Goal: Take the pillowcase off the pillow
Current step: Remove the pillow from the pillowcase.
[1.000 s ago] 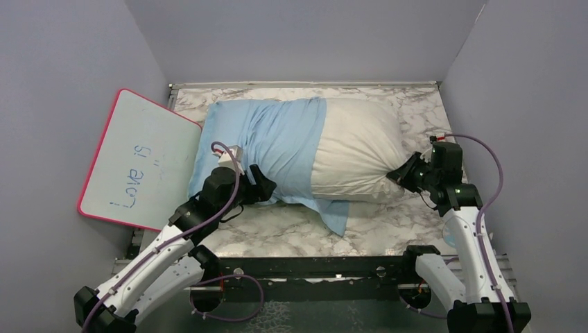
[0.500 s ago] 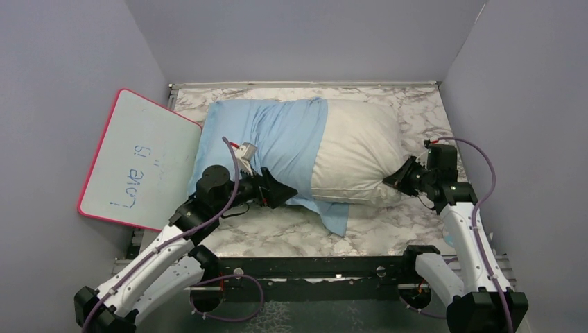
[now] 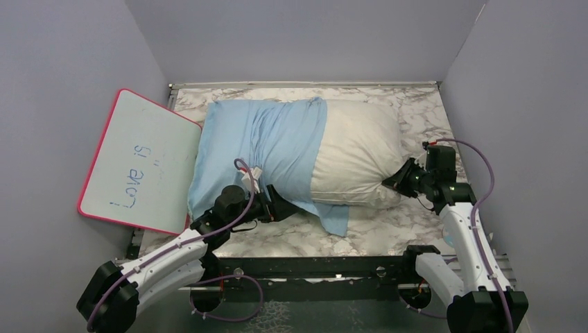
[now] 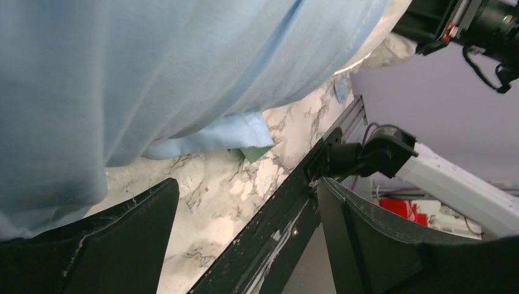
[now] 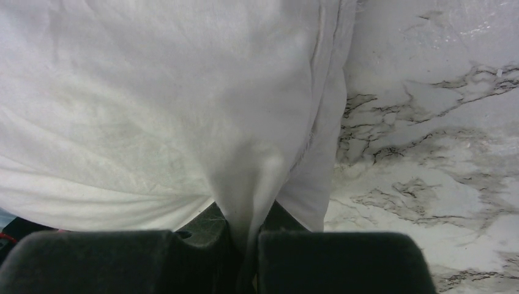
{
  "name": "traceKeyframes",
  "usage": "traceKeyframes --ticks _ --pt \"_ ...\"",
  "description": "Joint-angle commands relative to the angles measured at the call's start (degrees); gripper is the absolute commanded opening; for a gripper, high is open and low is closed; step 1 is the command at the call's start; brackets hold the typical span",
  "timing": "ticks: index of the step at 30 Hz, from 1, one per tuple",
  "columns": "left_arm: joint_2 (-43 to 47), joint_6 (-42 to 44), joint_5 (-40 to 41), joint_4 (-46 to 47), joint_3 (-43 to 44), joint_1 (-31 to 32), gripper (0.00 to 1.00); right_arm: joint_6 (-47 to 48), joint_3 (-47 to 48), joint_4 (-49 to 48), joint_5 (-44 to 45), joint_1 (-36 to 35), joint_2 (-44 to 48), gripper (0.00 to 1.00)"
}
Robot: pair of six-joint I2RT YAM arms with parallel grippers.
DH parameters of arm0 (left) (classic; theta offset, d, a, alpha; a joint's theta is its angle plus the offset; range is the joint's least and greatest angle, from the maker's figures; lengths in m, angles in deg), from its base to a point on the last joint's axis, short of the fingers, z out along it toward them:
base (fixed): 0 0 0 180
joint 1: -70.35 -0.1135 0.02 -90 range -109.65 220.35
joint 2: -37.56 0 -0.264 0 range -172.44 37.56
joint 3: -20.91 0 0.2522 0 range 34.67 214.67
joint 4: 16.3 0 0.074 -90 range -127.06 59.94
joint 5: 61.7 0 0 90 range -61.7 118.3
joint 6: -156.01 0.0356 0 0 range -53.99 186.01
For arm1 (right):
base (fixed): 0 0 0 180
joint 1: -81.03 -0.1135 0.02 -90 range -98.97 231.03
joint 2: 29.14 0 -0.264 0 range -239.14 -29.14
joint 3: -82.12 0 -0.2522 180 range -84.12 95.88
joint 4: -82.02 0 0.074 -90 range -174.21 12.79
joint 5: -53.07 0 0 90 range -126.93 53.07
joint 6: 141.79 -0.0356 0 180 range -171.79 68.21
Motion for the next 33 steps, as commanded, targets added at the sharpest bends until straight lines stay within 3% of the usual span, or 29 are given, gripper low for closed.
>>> traceKeyframes --ticks 1,7,14,19,21,26,33 --pt "1.68 -8.42 7.64 9.72 -3.26 0.26 0.85 0.15 -0.16 -1.12 -1.73 0.02 -0.24 0.07" --pt "-3.87 -8.53 7.26 11.4 -1.77 1.01 0.82 -1.96 0.01 -2.31 -3.35 0.02 3.12 0.08" --pt "-10.51 -6.88 7.04 11.8 2.32 3.08 0.77 -0.4 6.27 4.14 -3.64 0.02 3.47 0.43" --pt "-9.54 -8.68 10.92 11.81 0.27 3.98 0.77 -0.33 9.47 8.73 -5.65 0.02 6.74 0.59" --pt "-9.75 -8.34 11.39 11.8 0.05 4.09 0.78 -1.72 7.96 8.24 -9.68 0.02 9.68 0.61" --pt "-12.11 -6.44 10.21 11.79 1.03 4.09 0.79 -6.7 -0.37 5.25 -19.41 0.02 19.14 0.84" --pt "-14.87 -5.18 9.81 11.83 1.54 4.18 0.78 -15.47 -9.42 7.09 -23.88 0.02 29.42 0.86"
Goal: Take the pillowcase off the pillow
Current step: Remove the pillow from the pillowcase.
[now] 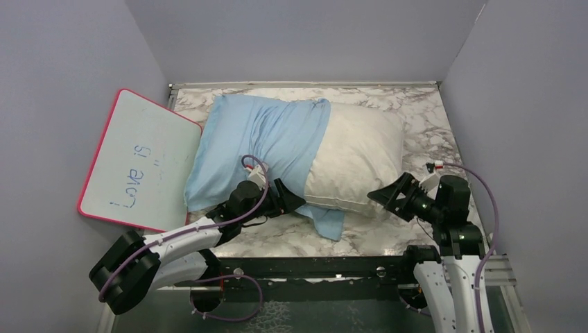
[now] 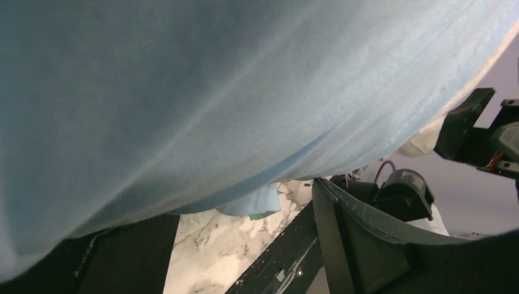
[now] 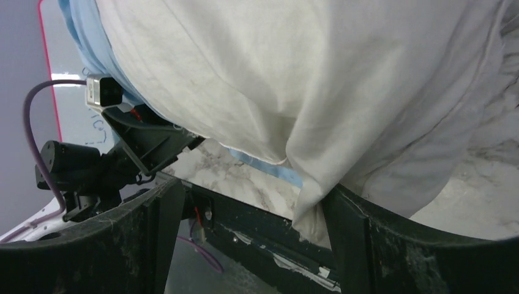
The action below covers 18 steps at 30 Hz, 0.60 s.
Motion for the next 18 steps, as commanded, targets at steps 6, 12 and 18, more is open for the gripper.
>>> traceKeyframes --ticks 6,12,18 --pt "-3.48 2.56 -1.01 0.94 1.13 0.29 0.73 -6.39 -1.94 7.18 -0.79 -0.09 9.55 0.88" --pt "-5.18 3.33 -0.95 1.01 1.2 0.38 0.7 -10.79 0.3 2.39 -3.68 -0.09 6.21 0.9" --pt "-5.0 3.39 -1.2 0.94 0.88 0.46 0.69 -10.69 -2.05 -0.05 -9.1 -0.09 4.38 0.9"
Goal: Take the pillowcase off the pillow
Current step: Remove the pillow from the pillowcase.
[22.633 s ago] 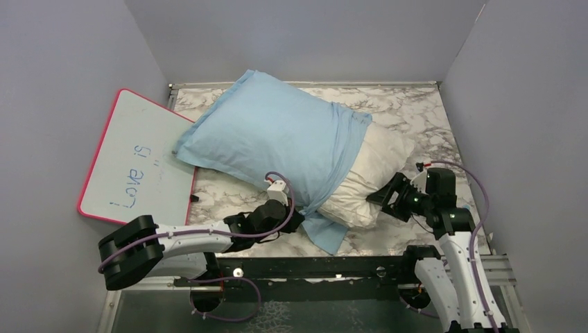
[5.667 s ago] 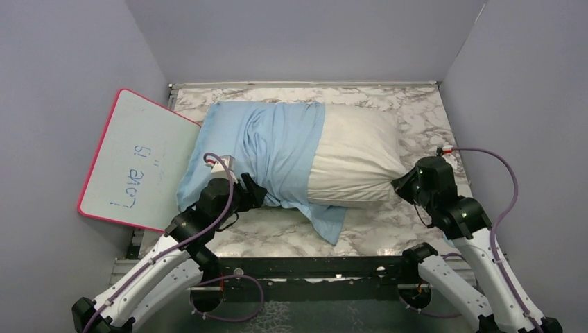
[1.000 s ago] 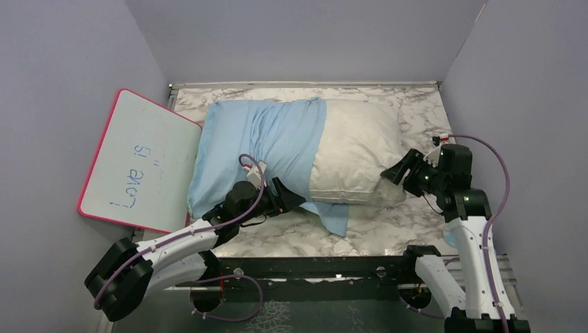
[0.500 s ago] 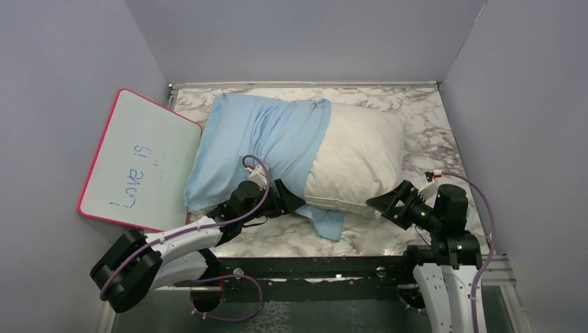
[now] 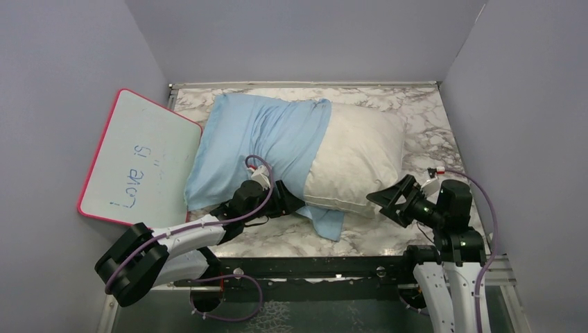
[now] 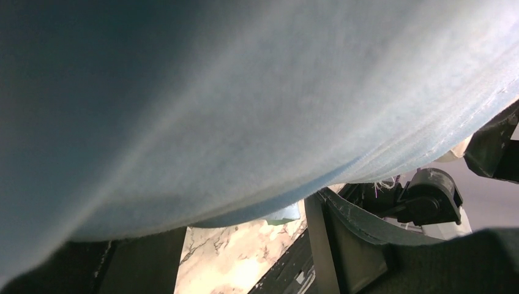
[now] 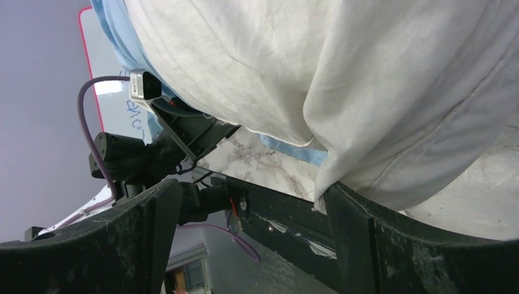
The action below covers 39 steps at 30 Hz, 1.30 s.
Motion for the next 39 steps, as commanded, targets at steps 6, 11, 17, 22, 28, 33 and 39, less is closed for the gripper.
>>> traceKeyframes --ticks 6,11,17,22,28,33,39 --pt "0.48 2.02 -2.2 -0.52 1.22 0.61 0.69 5.5 2.2 -6.61 -18.82 -0.09 -4.06 1.0" --pt "-0.35 1.92 -2.02 -0.54 1.87 0.77 0.68 16.03 12.65 2.16 -19.09 -0.09 -9.61 1.0" --pt "-1.4 1.76 -2.07 -0.48 2.27 1.18 0.67 13.56 9.3 0.52 -19.21 -0.09 -9.86 1.0" --pt "-2.05 1.57 -1.35 -0.44 2.55 1.86 0.66 13.47 3.84 -1.16 -16.7 -0.09 -9.26 1.0" --pt "-4.66 1.21 -0.78 -0.35 4.76 2.99 0.66 16.82 1.04 0.5 -11.04 -0.09 -12.14 0.98" --pt "-9.11 0.88 1.75 1.17 9.56 7.34 0.65 10.12 -2.58 -4.55 -6.7 -0.09 -9.03 0.98" --pt "-15.41 -1.07 8.37 1.45 13.38 13.25 0.63 1.5 -4.2 -9.02 -0.24 -0.09 -6.25 0.97"
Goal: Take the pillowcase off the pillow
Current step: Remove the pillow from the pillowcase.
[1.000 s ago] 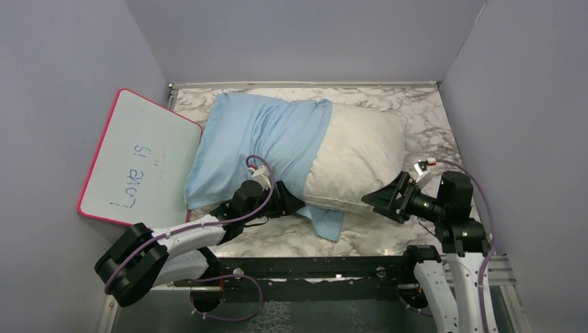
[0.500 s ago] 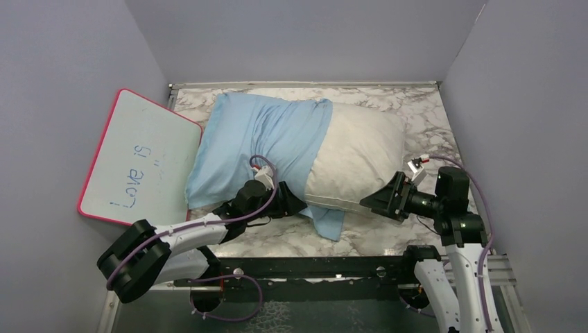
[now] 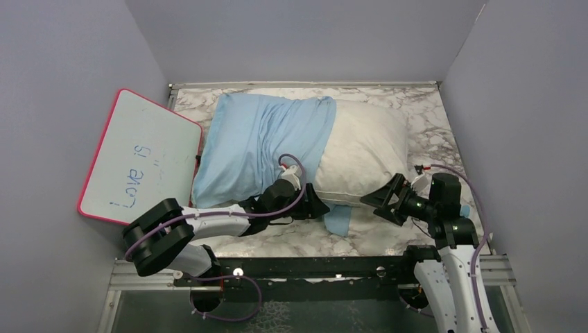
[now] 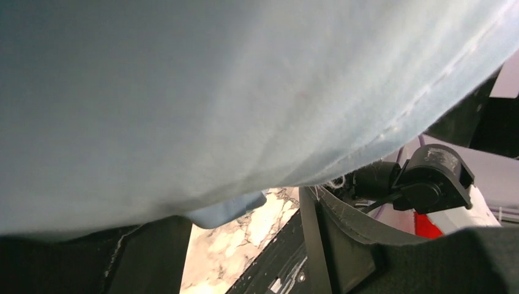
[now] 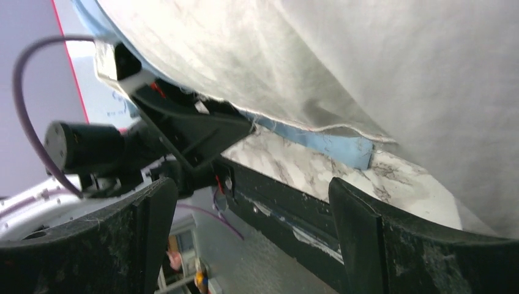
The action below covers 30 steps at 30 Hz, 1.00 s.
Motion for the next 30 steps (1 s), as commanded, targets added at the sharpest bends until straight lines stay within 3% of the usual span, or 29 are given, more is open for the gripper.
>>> traceKeyframes --ticks 1,4,7,14,17,18,21,24,25,30 --pt "-2.0 -1.87 4.77 1.56 1.17 2.43 0.63 -8.39 -0.13 -5.62 9.21 -0.05 2.25 0.97" --pt "-0.55 -3.11 8.2 1.65 -0.2 2.59 0.63 -18.63 -3.29 -9.9 13.53 -0.05 4.74 0.93" --pt "0.79 -3.52 9.28 1.66 -0.68 2.61 0.65 -22.69 -3.61 -14.88 15.14 -0.05 3.7 0.87" --pt "0.27 -5.0 10.95 1.65 -1.25 3.13 0.67 -16.62 0.28 -13.37 18.76 -1.17 -7.68 0.87" --pt "-0.73 -4.89 10.8 1.74 -0.65 3.3 0.67 -14.39 -0.25 -15.45 19.54 -7.64 -13.4 0.85" --pt "-0.99 -4.87 10.77 1.8 -0.56 3.4 0.65 -14.23 -0.52 -16.88 20.68 -10.71 -15.36 0.81" --pt "-1.08 -4.37 10.9 2.21 -0.68 3.66 0.58 -13.32 0.47 -20.14 26.03 -18.3 -22.98 0.58" --pt "0.42 -3.55 9.99 2.22 -1.44 3.72 0.5 -12.1 2.77 -22.25 26.57 -19.73 -28.85 0.14" --pt "1.22 -3.18 9.83 2.11 -1.85 3.72 0.49 -11.59 4.15 -21.73 27.34 -19.81 -29.82 0.07" --pt "6.36 -2.05 12.03 1.83 -5.7 3.66 0.4 -9.36 11.4 -14.76 37.44 -19.82 -28.06 0.06"
